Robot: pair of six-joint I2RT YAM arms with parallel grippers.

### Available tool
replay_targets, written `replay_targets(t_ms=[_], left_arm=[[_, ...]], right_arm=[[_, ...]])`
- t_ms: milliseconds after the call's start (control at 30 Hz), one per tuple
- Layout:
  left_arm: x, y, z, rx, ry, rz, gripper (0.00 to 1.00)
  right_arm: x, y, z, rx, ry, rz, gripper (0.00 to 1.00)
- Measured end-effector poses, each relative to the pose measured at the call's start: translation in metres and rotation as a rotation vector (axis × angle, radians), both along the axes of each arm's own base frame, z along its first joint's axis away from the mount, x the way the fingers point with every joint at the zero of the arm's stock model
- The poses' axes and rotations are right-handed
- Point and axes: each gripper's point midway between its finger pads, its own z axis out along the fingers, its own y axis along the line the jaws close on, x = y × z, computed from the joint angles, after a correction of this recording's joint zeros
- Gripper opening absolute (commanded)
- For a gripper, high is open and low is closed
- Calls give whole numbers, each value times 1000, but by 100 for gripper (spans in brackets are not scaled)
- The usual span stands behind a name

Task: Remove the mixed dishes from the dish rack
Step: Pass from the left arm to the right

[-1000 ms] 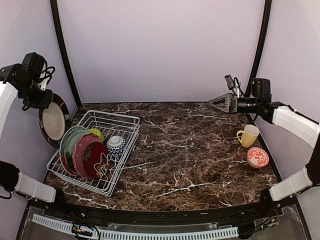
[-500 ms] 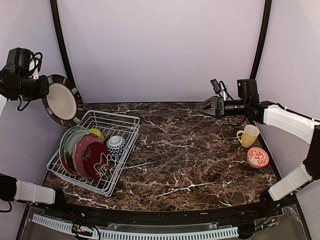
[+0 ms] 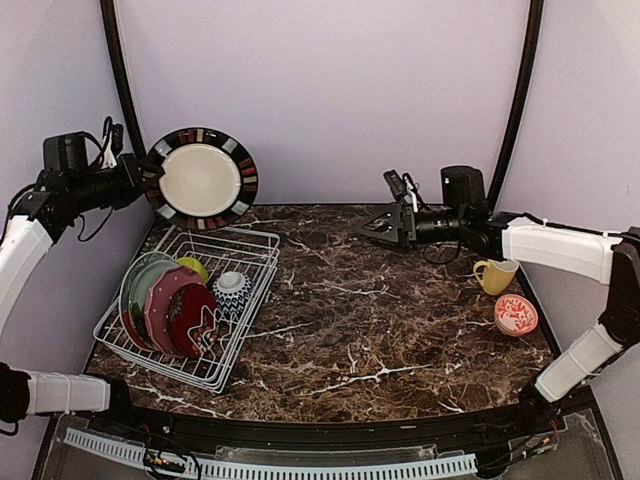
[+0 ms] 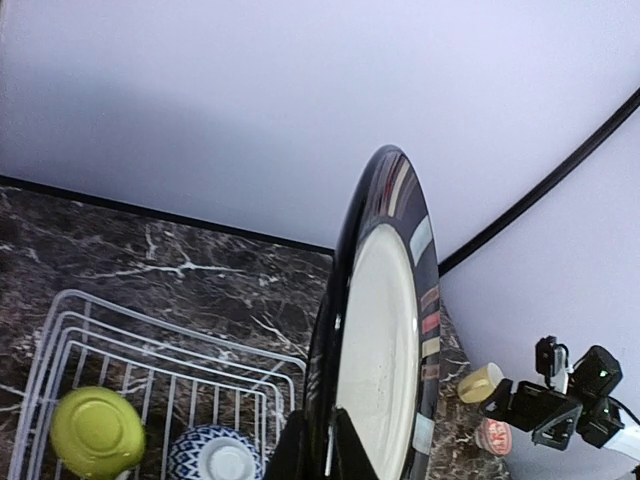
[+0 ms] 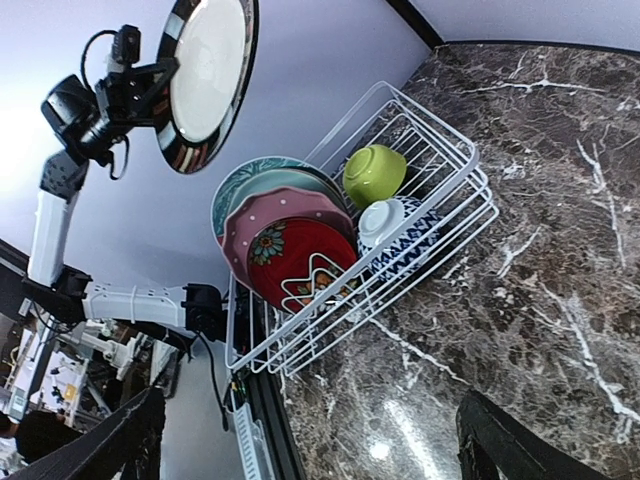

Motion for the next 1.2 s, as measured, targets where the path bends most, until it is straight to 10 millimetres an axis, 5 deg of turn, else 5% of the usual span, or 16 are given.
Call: replay_targets(t_ms=[333, 533, 767, 933, 1000, 1067, 1133, 1200], left_arm=[[-11, -123, -84, -144, 110, -360, 1], [-21, -159, -92, -176, 99, -451, 1], [-30, -202, -100, -194, 98, -549, 1], [-32, -216, -121, -181, 157, -574, 1], [-30, -218, -125, -186, 186, -556, 3], [-27, -219, -134, -166, 215, -536, 18], [-28, -221, -140, -158, 228, -549, 58], [-25, -220, -129, -157, 192, -553, 78]], right_arm=[[-12, 35, 13, 139, 89, 85, 95], [-13, 36, 1, 170, 160, 74, 73], [-15, 35, -12, 193, 214, 66, 35], [-16, 30, -27, 184, 250, 38, 2], [-9, 28, -39, 157, 244, -18, 0], [-6, 26, -59, 115, 269, -66, 0], [-9, 21, -66, 110, 309, -66, 0], [-10, 12, -72, 109, 348, -72, 0]])
